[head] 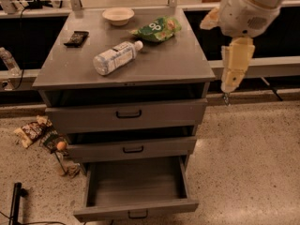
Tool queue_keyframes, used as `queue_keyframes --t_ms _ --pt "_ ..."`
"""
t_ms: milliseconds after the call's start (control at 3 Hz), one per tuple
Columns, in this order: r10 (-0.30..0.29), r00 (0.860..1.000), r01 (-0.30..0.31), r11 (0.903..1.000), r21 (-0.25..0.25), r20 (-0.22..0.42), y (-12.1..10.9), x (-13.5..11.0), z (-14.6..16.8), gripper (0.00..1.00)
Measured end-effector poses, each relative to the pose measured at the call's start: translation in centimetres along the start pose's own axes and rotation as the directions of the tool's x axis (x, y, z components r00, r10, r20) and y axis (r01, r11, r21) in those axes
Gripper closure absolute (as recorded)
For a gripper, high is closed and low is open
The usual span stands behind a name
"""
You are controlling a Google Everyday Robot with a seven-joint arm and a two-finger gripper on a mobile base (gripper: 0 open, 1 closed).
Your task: Place blue plastic bottle into bottom drawer
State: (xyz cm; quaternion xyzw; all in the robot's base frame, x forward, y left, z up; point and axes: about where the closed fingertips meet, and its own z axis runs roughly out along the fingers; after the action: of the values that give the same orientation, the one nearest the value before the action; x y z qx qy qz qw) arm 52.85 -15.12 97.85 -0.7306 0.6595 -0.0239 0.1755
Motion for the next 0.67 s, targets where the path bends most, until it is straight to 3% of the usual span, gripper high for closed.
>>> queue_keyframes --t_ms 333,667 --pt "-0.116 0.992 0.117 0.9929 -0.02 0.05 -4.1 -2.6 2.2 0.0" --pt "-0.146 0.986 0.145 0.9892 0.021 0.083 -6.3 -4.1 2.0 0.0"
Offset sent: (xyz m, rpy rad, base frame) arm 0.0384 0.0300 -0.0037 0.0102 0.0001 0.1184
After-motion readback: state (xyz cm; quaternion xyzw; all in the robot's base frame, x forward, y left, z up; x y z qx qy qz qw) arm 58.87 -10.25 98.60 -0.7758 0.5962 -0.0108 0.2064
